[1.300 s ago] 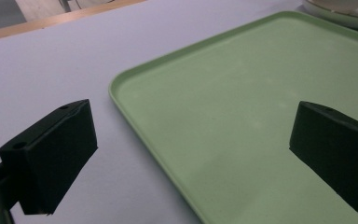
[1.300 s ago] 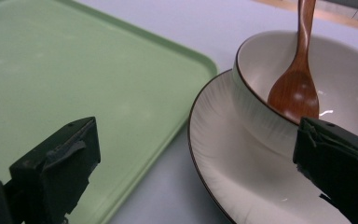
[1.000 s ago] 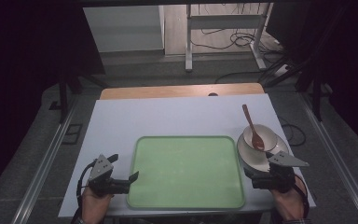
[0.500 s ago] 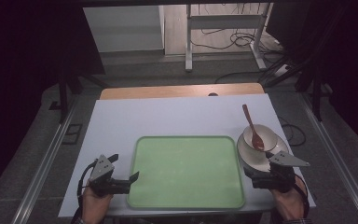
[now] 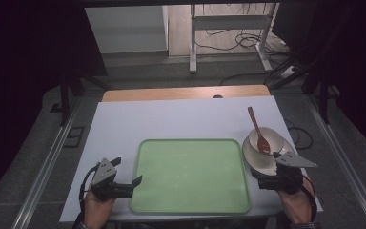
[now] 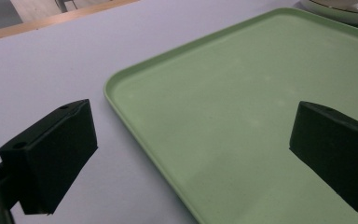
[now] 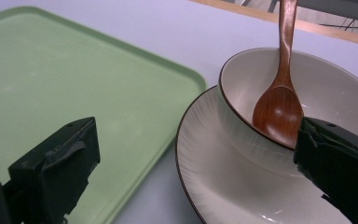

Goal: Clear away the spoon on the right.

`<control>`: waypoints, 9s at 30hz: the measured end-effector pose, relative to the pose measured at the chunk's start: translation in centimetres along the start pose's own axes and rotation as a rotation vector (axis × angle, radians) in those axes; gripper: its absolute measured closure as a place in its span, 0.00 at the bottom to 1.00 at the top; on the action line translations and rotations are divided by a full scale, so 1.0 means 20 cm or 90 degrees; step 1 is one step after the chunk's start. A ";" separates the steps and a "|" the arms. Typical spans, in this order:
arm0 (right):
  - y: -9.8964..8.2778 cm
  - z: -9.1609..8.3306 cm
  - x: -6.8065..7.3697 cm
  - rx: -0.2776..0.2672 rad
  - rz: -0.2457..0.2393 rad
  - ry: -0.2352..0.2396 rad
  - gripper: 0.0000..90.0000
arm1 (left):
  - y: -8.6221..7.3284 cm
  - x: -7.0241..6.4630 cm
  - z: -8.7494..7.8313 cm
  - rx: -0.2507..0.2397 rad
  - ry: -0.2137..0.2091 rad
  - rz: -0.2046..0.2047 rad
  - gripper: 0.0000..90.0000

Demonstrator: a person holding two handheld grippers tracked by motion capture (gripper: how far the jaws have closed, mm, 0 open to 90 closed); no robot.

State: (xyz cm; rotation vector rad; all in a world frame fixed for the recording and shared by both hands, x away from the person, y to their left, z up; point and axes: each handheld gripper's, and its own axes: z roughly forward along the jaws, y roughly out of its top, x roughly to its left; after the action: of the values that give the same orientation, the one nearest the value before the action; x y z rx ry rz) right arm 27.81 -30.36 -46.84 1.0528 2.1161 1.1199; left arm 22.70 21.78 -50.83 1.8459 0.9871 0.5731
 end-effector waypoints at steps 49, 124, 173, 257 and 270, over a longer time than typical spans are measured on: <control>0.21 0.09 -0.13 -0.003 0.018 0.013 0.00 | 0.01 -0.01 0.00 -0.008 -0.013 -0.007 0.01; 0.53 0.60 -0.41 0.173 0.032 -0.079 0.69 | 0.01 -0.01 0.00 -0.003 -0.007 0.000 0.01; 0.82 0.47 -0.37 0.249 0.019 -0.013 0.86 | 0.01 -0.01 -0.01 -0.007 -0.004 0.004 0.01; 0.57 0.75 0.25 0.445 -0.029 0.154 0.86 | 0.01 -0.02 -0.01 -0.009 -0.007 0.005 0.01; 0.46 0.79 0.25 0.431 -0.023 0.154 0.74 | 0.01 -0.02 -0.01 -0.008 -0.007 0.005 0.01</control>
State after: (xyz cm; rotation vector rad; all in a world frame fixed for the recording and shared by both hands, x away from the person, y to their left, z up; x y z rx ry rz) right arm 40.10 -16.06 -47.64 1.1945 2.7932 0.5236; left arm 22.49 21.48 -50.57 1.8399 0.9677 0.5724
